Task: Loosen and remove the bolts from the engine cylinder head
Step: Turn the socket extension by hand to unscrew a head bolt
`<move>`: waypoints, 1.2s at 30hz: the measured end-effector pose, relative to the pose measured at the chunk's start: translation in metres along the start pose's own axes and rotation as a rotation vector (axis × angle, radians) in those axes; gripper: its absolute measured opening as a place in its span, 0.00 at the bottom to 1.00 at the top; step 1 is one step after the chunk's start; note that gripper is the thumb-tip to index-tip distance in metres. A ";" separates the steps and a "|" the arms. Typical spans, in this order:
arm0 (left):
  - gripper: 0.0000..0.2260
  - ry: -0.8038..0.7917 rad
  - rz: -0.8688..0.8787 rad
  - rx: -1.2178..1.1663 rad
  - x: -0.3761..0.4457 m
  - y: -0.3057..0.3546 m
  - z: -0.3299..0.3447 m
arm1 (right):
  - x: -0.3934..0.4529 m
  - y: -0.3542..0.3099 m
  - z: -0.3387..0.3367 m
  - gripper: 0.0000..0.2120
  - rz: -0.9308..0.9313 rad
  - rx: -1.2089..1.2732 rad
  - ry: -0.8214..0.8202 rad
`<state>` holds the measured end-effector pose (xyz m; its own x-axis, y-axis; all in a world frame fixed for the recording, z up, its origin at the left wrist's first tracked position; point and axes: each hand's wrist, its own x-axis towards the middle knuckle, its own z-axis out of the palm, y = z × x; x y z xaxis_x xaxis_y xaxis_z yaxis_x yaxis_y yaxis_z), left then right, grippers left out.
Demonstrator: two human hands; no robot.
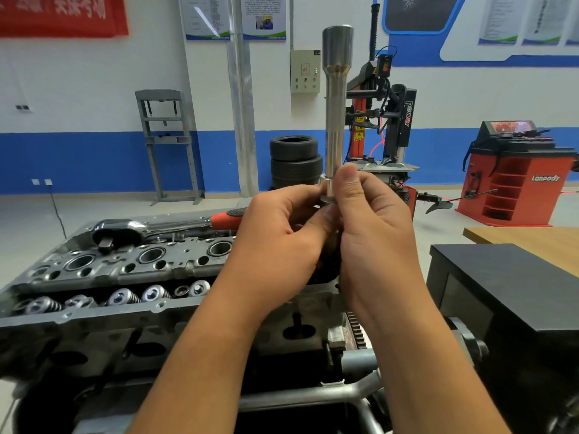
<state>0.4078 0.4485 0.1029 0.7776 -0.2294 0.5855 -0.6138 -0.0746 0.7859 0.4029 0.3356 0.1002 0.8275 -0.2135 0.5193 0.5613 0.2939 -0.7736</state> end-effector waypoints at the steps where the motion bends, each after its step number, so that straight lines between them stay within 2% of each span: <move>1: 0.07 0.010 0.006 0.016 0.000 0.000 0.000 | 0.000 0.000 0.000 0.20 0.008 0.005 -0.002; 3: 0.06 0.037 0.013 0.042 0.001 -0.002 -0.001 | 0.000 -0.001 0.000 0.19 0.011 0.013 -0.001; 7: 0.06 0.082 0.015 0.067 0.001 -0.004 -0.001 | -0.002 0.000 0.000 0.23 -0.018 -0.015 0.012; 12: 0.08 -0.011 -0.017 -0.034 0.000 -0.002 -0.001 | -0.001 -0.001 -0.001 0.19 -0.008 0.007 0.008; 20: 0.06 0.069 0.022 0.037 0.001 -0.004 0.000 | -0.001 0.002 -0.001 0.15 -0.016 0.005 -0.001; 24: 0.08 0.017 -0.004 -0.046 0.000 -0.002 -0.001 | 0.000 0.000 -0.002 0.16 -0.015 0.035 -0.025; 31: 0.04 0.110 0.010 0.016 0.001 -0.002 -0.001 | -0.001 0.000 -0.001 0.19 -0.030 0.023 -0.017; 34: 0.05 0.091 0.008 -0.026 0.000 0.000 -0.001 | 0.000 0.002 -0.002 0.16 -0.036 0.008 -0.038; 36: 0.06 0.072 -0.003 -0.041 0.000 0.002 -0.001 | 0.000 0.002 -0.002 0.19 -0.022 0.021 -0.037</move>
<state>0.4066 0.4492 0.1043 0.7878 -0.1591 0.5950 -0.6068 -0.0348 0.7941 0.4040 0.3346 0.0986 0.8143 -0.1858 0.5498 0.5796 0.3093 -0.7539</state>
